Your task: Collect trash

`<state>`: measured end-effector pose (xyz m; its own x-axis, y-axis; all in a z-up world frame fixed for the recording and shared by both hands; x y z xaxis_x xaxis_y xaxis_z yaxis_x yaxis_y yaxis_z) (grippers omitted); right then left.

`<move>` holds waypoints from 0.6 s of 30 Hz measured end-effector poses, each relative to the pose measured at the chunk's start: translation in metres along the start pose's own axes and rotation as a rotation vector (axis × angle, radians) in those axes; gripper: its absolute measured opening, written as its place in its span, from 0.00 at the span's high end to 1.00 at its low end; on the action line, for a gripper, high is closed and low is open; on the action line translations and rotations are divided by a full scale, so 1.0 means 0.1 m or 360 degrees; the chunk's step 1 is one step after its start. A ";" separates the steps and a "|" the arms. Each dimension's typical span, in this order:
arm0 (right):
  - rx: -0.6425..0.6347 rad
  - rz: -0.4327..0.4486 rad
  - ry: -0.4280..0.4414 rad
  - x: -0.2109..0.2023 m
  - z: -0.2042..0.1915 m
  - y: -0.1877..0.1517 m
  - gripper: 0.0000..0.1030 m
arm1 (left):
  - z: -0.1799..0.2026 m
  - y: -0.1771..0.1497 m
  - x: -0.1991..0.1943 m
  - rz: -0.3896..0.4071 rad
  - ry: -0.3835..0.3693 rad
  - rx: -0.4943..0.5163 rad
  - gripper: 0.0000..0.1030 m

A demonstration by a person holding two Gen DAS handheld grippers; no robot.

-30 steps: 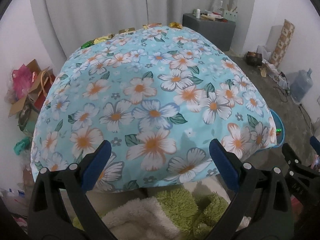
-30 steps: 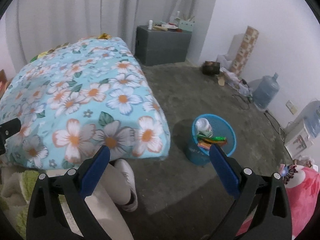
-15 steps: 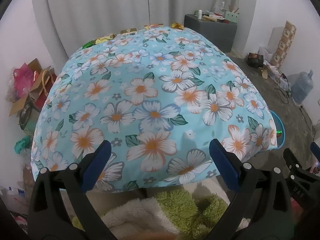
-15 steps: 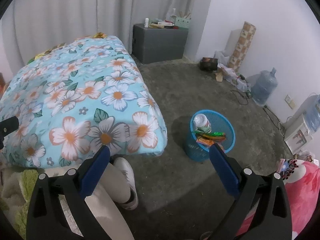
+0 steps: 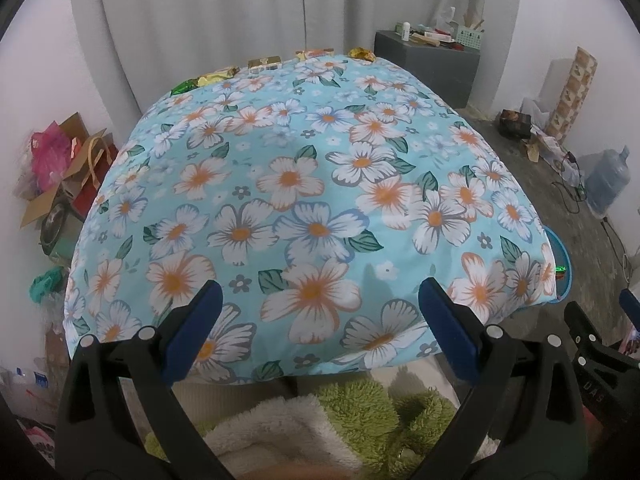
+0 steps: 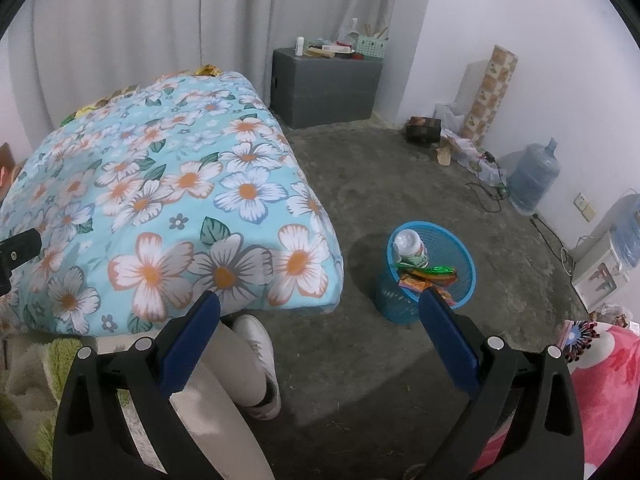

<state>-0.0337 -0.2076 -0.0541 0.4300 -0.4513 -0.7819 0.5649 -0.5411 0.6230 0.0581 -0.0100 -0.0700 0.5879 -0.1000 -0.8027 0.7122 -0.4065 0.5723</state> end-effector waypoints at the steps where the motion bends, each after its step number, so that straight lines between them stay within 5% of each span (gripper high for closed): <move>1: 0.0001 0.0000 0.0001 0.00 0.00 0.00 0.06 | 0.00 0.00 0.00 0.0000 0.0001 -0.0001 0.09; 18: 0.0010 0.0006 -0.0003 0.00 0.03 0.04 0.06 | 0.02 -0.01 0.00 0.0003 -0.0006 0.0002 0.09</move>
<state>-0.0335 -0.2115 -0.0516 0.4309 -0.4544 -0.7796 0.5590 -0.5438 0.6259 0.0569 -0.0111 -0.0709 0.5876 -0.1042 -0.8024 0.7108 -0.4075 0.5734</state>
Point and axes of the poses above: each gripper's, at about its wrist camera, not at the fingertips, and x roughly the way its jaws point, z to its right, y to its top, the point moved 7 cm from there along x, roughly the way its jaws point, and after that the axes turned 15 degrees about x, right-handed, at the moved point
